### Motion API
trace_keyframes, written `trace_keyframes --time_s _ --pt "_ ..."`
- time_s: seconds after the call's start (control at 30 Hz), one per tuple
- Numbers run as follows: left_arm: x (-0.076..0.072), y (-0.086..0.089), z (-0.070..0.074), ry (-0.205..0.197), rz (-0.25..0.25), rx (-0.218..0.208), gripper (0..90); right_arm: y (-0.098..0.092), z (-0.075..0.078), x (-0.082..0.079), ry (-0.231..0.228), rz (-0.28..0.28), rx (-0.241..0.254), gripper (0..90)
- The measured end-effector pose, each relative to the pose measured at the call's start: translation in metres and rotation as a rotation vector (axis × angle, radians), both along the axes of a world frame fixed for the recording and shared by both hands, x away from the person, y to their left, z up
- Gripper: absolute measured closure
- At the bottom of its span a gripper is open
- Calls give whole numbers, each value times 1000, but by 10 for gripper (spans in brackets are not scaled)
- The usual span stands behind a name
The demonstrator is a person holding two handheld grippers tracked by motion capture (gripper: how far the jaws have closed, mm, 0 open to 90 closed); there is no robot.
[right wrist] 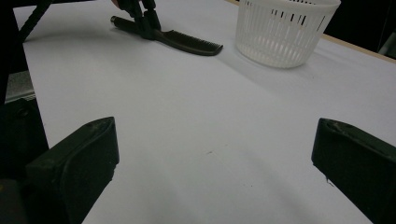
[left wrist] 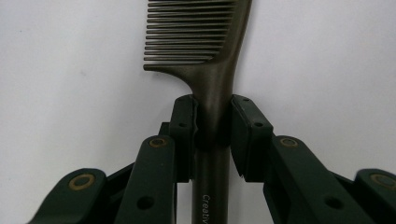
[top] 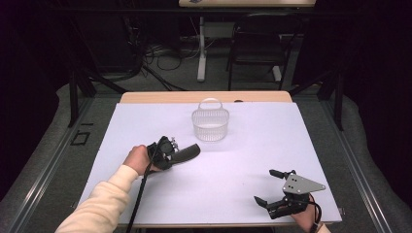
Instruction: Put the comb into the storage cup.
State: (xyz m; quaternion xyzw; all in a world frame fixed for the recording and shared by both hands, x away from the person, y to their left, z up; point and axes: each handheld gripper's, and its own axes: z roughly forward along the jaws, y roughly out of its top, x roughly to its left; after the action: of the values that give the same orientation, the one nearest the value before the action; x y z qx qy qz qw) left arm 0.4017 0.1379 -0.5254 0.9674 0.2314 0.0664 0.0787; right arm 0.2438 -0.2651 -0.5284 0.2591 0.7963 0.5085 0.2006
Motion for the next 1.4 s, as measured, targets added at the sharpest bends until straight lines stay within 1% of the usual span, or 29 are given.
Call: trace_keyframes --time_s 0.1,0.2,0.27,0.37,0.47,0.57,0.7,0.83,0.93,1.03,1.13,1.2,1.33,1.4 --pt "0 1 0 -3 9 -7 721 1 0 1 3 -2 1 1" --pt "-2 2 2 -17 11 -18 721 1 -1 0 2 -1 -1 1" --pt "-3 2 3 -12 9 -23 722 1 0 1 5 -3 -2 1" --pt "-5 2 6 -14 1 -7 722 1 -1 1 2 -2 -1 1" --pt "-6 4 9 -26 4 -15 723 1 -1 1 3 -4 0 1" --pt "-7 6 11 -40 17 -43 722 1 -1 1 2 -4 -1 2" --pt "-9 6 14 -52 25 -52 723 1 -1 1 9 -4 -4 2" --pt "-12 7 18 -69 28 -84 723 2 -1 1 7 -3 -6 2" --pt "-12 9 22 -63 31 -119 722 2 -1 2 10 -4 -4 2" --pt "-13 9 26 -71 34 -129 722 2 -1 2 8 -2 -11 2" --pt "-14 10 30 -84 37 -143 722 2 -1 1 9 -3 -7 2" --pt "-15 11 32 -82 40 -155 722 2 -1 1 11 -4 -7 2" --pt "-15 13 33 -78 62 -204 722 2 -1 1 11 -4 -9 2" --pt "-14 13 34 -74 65 -216 722 2 -1 1 10 -2 -9 2"
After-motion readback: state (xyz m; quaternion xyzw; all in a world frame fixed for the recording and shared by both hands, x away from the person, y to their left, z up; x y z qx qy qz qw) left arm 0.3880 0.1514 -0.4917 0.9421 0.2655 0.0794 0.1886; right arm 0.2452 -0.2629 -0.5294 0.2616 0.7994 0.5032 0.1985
